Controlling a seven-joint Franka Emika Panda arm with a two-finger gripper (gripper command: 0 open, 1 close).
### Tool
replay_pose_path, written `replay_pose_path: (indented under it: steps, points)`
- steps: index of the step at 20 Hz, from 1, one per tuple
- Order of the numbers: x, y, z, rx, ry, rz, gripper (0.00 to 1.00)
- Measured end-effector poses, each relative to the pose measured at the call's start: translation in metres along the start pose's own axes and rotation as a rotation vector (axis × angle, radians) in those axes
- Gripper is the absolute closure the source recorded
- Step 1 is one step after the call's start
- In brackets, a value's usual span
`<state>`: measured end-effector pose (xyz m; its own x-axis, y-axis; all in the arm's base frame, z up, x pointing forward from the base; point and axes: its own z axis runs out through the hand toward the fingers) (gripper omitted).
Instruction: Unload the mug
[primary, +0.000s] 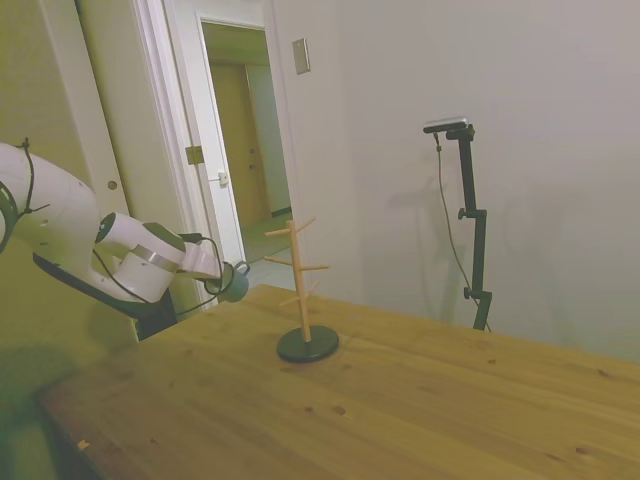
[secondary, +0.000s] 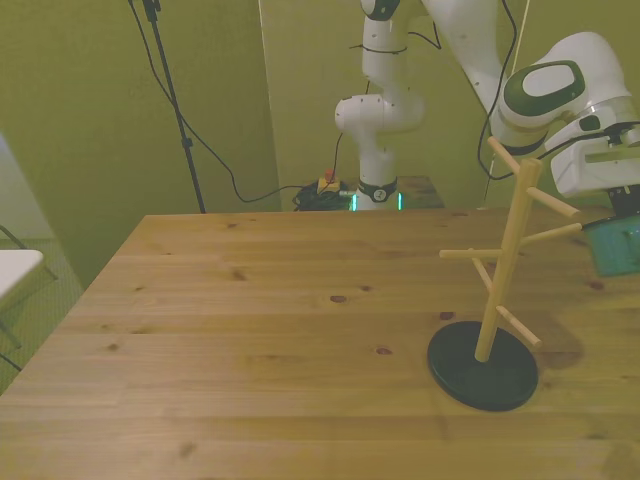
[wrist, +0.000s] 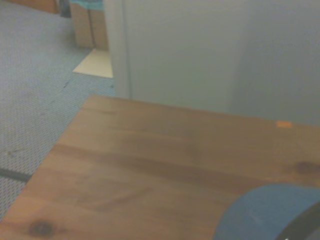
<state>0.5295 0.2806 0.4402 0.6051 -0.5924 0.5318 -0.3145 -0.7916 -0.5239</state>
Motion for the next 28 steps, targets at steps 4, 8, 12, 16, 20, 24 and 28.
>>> replay_pose_path:
  steps: [4, 8, 12, 16, 20, 24, 28]
  points:
    - [0.006, 0.021, -0.030, -0.041, -0.027, 0.014, 1.00]
    - [0.046, 0.059, -0.065, -0.097, 0.027, 0.062, 1.00]
    - [0.088, 0.102, -0.087, -0.175, 0.079, 0.107, 1.00]
    - [0.119, 0.148, -0.098, -0.280, 0.088, 0.153, 1.00]
    - [0.142, 0.191, -0.103, -0.395, 0.017, 0.187, 1.00]
    - [0.167, 0.237, -0.108, -0.512, -0.010, 0.204, 1.00]
    - [0.177, 0.269, -0.097, -0.613, -0.070, 0.197, 1.00]
